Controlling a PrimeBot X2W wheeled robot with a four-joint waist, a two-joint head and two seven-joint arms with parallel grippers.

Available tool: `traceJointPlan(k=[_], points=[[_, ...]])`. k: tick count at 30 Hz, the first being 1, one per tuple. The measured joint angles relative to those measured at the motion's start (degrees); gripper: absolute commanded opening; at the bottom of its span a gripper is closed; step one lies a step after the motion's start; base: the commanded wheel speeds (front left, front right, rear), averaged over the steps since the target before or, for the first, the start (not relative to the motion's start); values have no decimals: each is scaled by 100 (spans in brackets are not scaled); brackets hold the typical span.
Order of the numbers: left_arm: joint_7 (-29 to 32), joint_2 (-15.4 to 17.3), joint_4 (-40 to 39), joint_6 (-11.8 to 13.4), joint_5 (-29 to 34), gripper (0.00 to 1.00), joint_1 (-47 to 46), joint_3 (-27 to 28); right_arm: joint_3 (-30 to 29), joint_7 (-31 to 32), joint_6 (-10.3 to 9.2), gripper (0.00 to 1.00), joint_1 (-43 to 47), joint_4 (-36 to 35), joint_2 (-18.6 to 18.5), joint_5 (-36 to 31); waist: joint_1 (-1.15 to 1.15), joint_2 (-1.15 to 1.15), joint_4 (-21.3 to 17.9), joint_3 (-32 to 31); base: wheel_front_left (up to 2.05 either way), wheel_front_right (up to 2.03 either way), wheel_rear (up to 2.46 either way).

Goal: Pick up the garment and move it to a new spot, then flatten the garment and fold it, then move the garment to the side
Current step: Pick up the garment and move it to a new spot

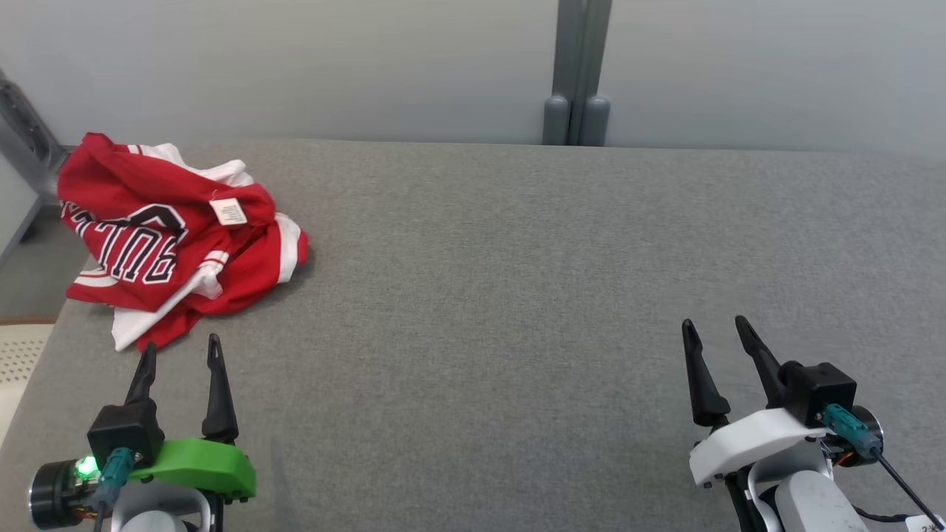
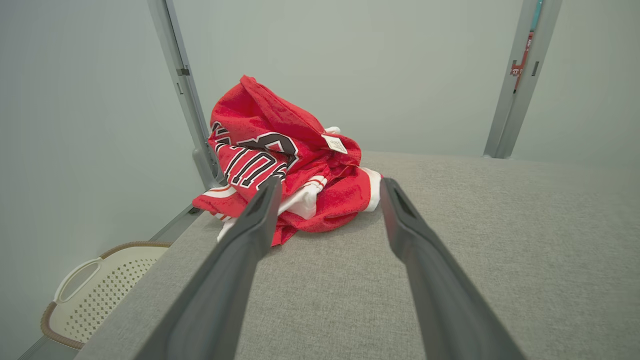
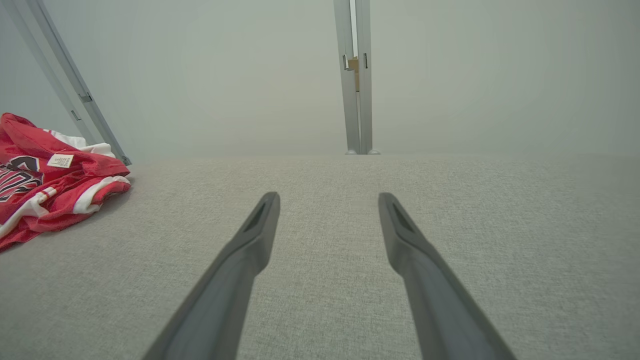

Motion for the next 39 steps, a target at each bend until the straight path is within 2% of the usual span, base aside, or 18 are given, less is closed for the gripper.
traceJointPlan(k=[25, 32, 39], points=[[-114, 241, -268, 238, -141, 100, 119, 325, 97, 0, 0, 100, 21, 19, 5, 7, 0, 0, 1695, 21, 0, 0, 0], [-115, 280, -427, 294, -187, 100, 192, 401, 82, 0, 0, 100, 25, -12, 4, -3, 0, 0, 1909, 58, 0, 0, 0], [-123, 280, -531, 396, -248, 100, 278, 481, 138, 0, 0, 100, 6, -10, 3, -35, 0, 0, 1868, 143, 0, 0, 0]])
